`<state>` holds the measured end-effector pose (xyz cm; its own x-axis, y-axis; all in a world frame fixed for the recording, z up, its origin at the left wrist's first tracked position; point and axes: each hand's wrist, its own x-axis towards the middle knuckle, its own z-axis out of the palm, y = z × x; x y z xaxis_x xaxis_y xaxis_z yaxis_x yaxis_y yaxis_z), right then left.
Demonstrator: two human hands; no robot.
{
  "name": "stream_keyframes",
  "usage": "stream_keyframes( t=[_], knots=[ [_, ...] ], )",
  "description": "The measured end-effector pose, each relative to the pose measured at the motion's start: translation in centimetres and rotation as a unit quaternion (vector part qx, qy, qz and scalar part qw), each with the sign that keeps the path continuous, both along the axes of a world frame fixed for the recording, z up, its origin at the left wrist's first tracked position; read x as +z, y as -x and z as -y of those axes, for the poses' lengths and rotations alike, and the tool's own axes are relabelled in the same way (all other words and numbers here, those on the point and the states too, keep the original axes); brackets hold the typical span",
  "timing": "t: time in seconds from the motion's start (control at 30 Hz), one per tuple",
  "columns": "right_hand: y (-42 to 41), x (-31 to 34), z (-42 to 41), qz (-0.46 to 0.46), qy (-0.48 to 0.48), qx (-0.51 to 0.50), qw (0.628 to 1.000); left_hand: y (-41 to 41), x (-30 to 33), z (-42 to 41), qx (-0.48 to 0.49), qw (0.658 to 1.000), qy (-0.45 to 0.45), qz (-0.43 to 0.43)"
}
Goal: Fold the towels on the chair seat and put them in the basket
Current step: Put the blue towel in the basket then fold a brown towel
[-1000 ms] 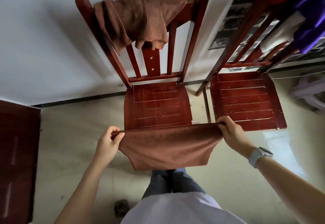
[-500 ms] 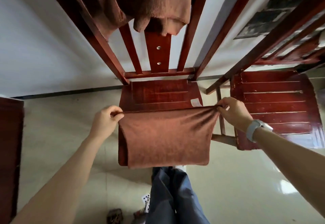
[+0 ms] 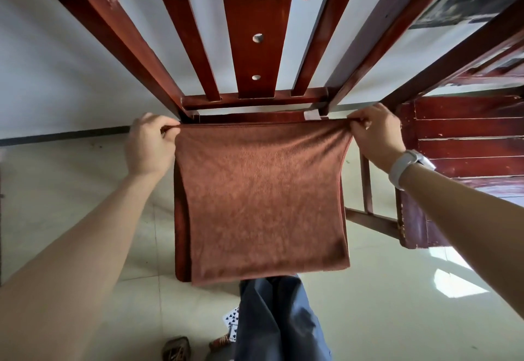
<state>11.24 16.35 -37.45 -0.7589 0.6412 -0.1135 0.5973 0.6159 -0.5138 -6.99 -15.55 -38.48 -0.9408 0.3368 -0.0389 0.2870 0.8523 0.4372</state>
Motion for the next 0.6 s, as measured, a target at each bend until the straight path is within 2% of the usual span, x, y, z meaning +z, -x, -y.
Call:
stream_keyframes(
  t=[0.17, 0.4, 0.5, 0.6],
  knots=[
    [-1.6, 0.1, 1.1, -0.007, -0.019, 0.026, 0.999, -1.1, 0.7, 1.0, -0.076, 0.996, 0.000, -0.037],
    [-9.4, -0.6, 3.9, 0.056, -0.070, 0.195, 0.977, -7.0, 0.3, 5.9, -0.187, 0.981, 0.032, -0.042],
    [-12.6, -1.2, 5.0, 0.073, -0.055, 0.228, 0.969, -10.1, -0.5, 7.9, -0.225, 0.973, 0.040, -0.022],
    [-15.0, -1.8, 6.4, 0.082, -0.055, 0.230, 0.968, -13.4, -1.5, 9.5, -0.215, 0.975, 0.052, 0.012]
  ],
)
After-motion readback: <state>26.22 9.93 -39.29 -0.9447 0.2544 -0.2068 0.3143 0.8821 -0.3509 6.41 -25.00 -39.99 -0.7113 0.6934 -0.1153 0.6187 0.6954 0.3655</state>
